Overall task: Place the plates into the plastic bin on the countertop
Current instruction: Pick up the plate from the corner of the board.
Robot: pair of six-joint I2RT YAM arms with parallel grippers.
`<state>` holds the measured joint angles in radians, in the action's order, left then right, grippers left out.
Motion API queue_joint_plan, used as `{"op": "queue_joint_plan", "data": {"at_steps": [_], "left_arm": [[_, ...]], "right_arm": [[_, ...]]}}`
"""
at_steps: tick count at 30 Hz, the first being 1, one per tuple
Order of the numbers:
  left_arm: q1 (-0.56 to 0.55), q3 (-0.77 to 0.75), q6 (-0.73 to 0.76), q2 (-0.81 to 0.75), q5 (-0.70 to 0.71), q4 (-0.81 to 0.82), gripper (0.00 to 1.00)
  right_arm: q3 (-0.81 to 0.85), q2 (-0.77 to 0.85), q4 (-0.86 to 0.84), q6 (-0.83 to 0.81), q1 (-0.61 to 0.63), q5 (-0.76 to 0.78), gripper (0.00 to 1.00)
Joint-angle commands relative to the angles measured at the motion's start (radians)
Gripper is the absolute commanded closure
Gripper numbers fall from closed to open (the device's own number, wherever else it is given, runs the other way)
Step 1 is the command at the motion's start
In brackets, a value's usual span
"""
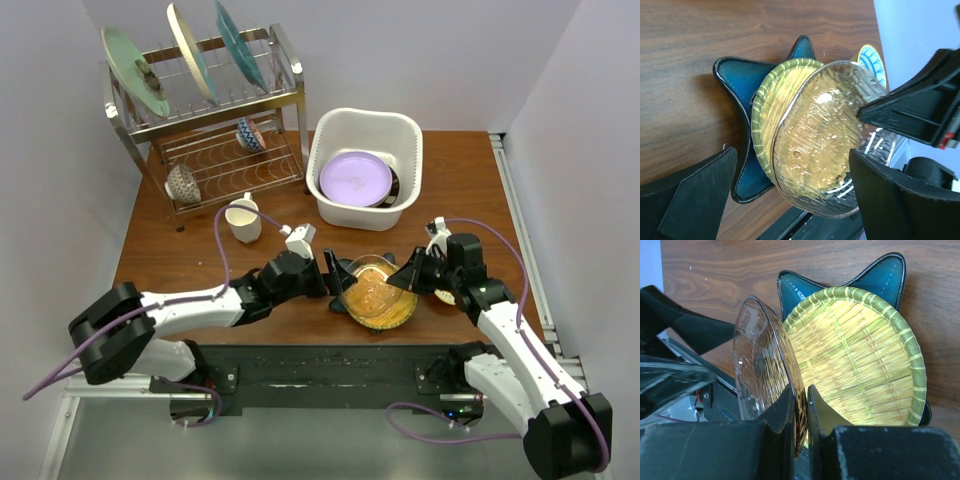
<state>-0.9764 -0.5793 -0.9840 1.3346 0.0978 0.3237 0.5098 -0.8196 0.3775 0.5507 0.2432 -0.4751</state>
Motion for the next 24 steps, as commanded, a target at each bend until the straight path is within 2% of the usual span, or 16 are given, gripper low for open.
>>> {"op": "queue_joint_plan", "data": {"at_steps": [1, 5, 11, 17, 24], "left_arm": [[-0.002, 0.024, 0.015, -0.126, 0.11, -0.081, 0.0], [-0.002, 0.029, 0.05, -0.257, 0.198, -0.201, 0.0], [-0.001, 0.025, 0.065, -0.348, 0.316, -0.363, 0.0], [0.001, 0.044, 0.036, -0.347, 0.347, -0.423, 0.0], [0.019, 0.032, 0.041, -0.279, 0.341, -0.407, 0.0]], "right_arm": [[0.012, -0.029, -0.06, 0.005, 0.004, -0.043, 1.0], [-0.001, -0.055, -0.091, 0.006, 0.004, -0.048, 1.0], [0.041, -0.092, -0.094, -0.011, 0.004, -0.054, 1.0], [0.073, -0.116, -0.104, -0.003, 0.002, -0.05, 1.0], [0.122, -0.124, -0.101, 0.012, 0.004, -0.016, 1.0]]}}
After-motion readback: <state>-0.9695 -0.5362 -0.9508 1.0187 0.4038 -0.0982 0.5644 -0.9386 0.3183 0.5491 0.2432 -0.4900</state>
